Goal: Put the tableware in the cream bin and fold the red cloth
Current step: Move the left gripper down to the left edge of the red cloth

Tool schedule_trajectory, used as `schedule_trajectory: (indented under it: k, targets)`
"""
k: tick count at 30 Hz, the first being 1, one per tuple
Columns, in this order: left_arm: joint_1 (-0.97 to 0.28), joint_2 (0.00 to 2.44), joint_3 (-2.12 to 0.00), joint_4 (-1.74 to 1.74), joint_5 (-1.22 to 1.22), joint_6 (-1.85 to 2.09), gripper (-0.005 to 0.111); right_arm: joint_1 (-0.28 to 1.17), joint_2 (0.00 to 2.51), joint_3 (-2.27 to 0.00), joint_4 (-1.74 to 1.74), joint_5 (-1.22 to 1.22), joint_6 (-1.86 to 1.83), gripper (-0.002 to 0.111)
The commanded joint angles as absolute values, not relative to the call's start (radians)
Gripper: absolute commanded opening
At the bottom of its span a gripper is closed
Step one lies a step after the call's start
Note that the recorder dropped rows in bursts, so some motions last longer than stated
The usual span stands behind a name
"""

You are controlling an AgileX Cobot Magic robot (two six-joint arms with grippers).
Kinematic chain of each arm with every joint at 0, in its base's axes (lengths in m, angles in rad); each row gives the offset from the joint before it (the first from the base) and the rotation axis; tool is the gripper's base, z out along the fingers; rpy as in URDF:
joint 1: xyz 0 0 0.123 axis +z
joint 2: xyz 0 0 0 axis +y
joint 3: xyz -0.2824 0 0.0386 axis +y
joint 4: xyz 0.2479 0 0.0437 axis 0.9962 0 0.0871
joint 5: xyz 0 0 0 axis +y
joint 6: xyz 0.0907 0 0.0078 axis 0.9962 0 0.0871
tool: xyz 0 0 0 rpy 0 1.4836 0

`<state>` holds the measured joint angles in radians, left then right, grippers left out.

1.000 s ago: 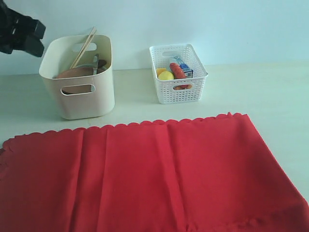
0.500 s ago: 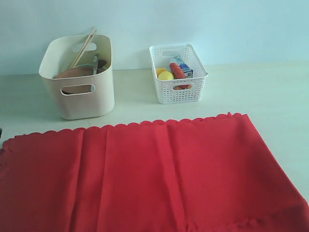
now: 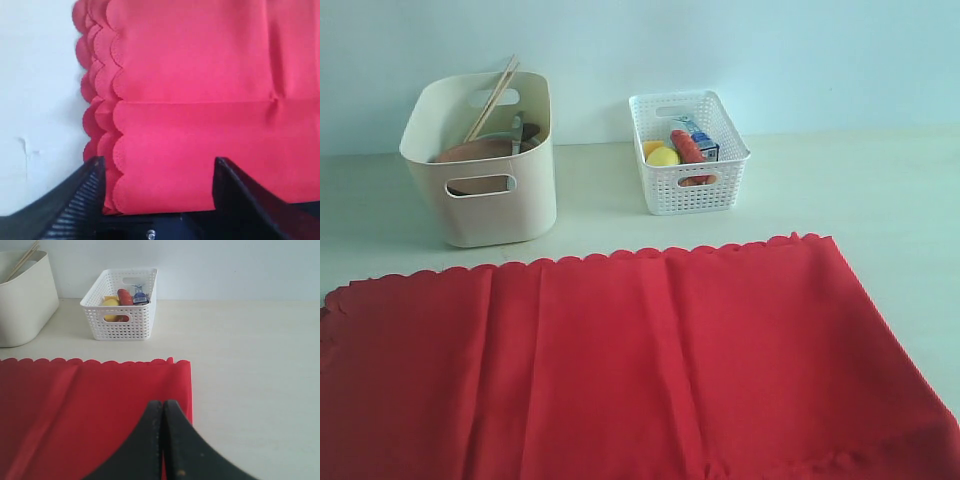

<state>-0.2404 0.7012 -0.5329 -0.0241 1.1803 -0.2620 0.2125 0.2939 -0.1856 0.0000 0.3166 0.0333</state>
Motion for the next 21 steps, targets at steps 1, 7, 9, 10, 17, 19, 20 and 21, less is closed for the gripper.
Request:
schedule_trajectory:
  k: [1, 7, 9, 10, 17, 19, 20, 21]
  targets:
    - [-0.238, 0.866, -0.534, -0.012, 1.16, -0.275, 0.061, 0.209, 0.288, -0.185, 0.0, 0.312, 0.03, 0.0]
    - [-0.203, 1.106, -0.546, 0.0, 0.911, -0.269, 0.061, 0.209, 0.288, -0.185, 0.0, 0.312, 0.03, 0.0]
    - [-0.099, 1.175, -0.546, -0.021, 0.86, -0.226, 0.061, 0.209, 0.288, -0.185, 0.0, 0.312, 0.03, 0.0]
    - [-0.041, 1.208, -0.546, -0.077, 0.852, -0.165, 0.061, 0.209, 0.288, -0.185, 0.0, 0.312, 0.032, 0.0]
    - [0.167, 1.365, -0.576, -0.448, 0.852, 0.196, 0.061, 0.209, 0.288, -0.185, 0.0, 0.312, 0.03, 0.0]
    - [0.188, 1.403, -0.591, -0.456, 0.85, 0.212, 0.061, 0.209, 0.288, -0.185, 0.0, 0.312, 0.03, 0.0]
    - [0.19, 1.418, -0.602, -0.442, 0.838, 0.212, 0.061, 0.209, 0.288, -0.185, 0.0, 0.312, 0.03, 0.0]
    - [0.19, 1.43, -0.608, -0.425, 0.819, 0.202, 0.061, 0.209, 0.288, -0.185, 0.0, 0.312, 0.032, 0.0]
